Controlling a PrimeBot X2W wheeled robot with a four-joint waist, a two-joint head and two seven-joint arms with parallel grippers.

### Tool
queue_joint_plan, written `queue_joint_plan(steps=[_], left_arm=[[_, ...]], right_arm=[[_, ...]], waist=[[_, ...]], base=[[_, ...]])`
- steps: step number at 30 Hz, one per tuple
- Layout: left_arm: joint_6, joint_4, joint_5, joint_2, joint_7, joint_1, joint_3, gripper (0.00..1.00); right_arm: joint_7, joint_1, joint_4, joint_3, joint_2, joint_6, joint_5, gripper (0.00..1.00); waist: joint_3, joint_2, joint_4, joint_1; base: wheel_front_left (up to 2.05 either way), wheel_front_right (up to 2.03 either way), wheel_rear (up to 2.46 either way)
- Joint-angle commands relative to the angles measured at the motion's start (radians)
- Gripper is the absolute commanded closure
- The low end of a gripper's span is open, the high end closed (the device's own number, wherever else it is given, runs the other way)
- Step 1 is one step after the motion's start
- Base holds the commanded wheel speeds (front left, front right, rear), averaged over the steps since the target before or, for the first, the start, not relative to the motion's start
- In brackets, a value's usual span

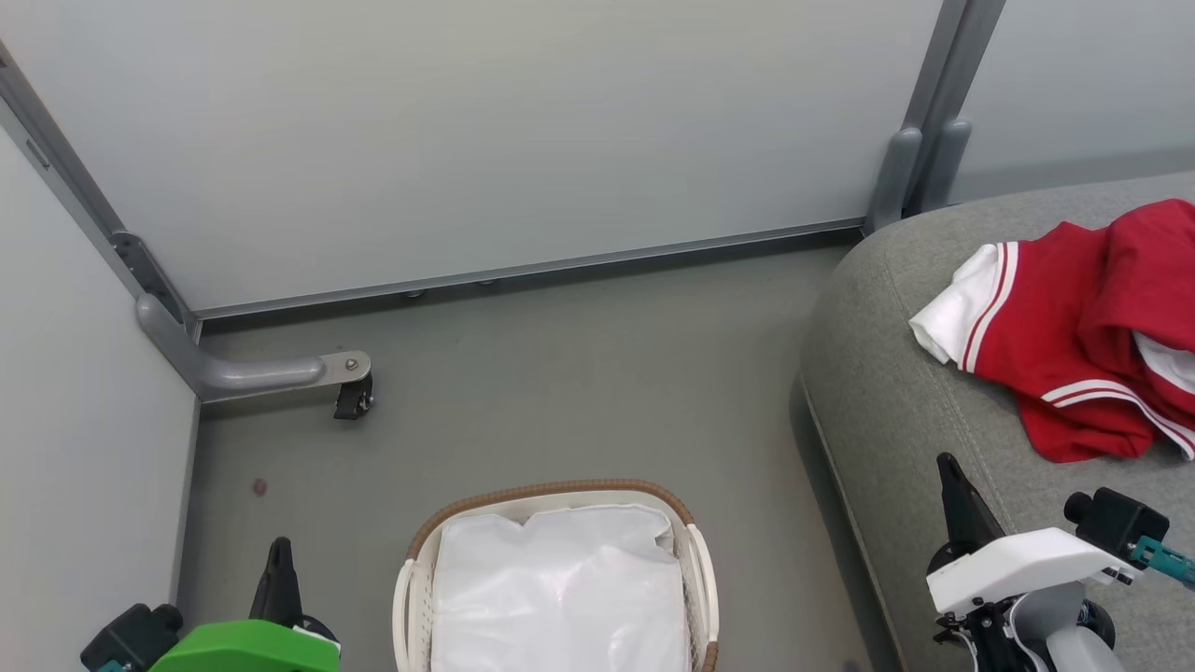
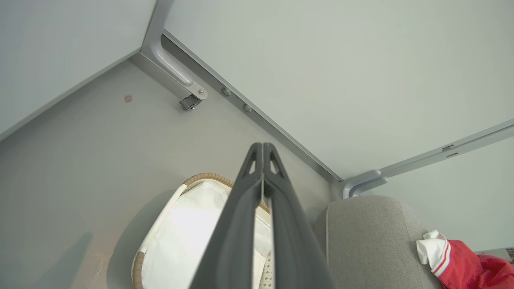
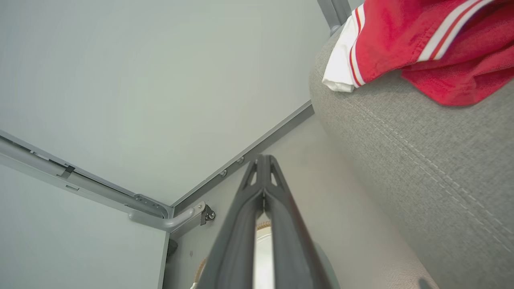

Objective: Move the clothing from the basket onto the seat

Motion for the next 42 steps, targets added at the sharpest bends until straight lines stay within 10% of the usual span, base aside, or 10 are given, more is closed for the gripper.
queue_joint_plan(steps=[1, 42], left_arm=[[-0.004, -0.020, -0.031, 0.006, 0.007, -0.030, 0.008, 1.00], [-0.010, -0.105, -0.448, 0.009, 0.126, -0.067, 0.048, 1.00]], right_arm=[[0.009, -0.009, -0.019, -0.007, -0.006, 0.000, 0.038, 1.00], [0.128, -0.007, -0.074, -0.057, -0.009, -0.001, 0.519, 1.00]], waist=[[0.000, 0.0000, 0.000, 0.0001], [-0.003, 0.0000, -0.005, 0.0001]], base=[[0.00, 0.00, 0.00], [0.00, 0.00, 0.00]])
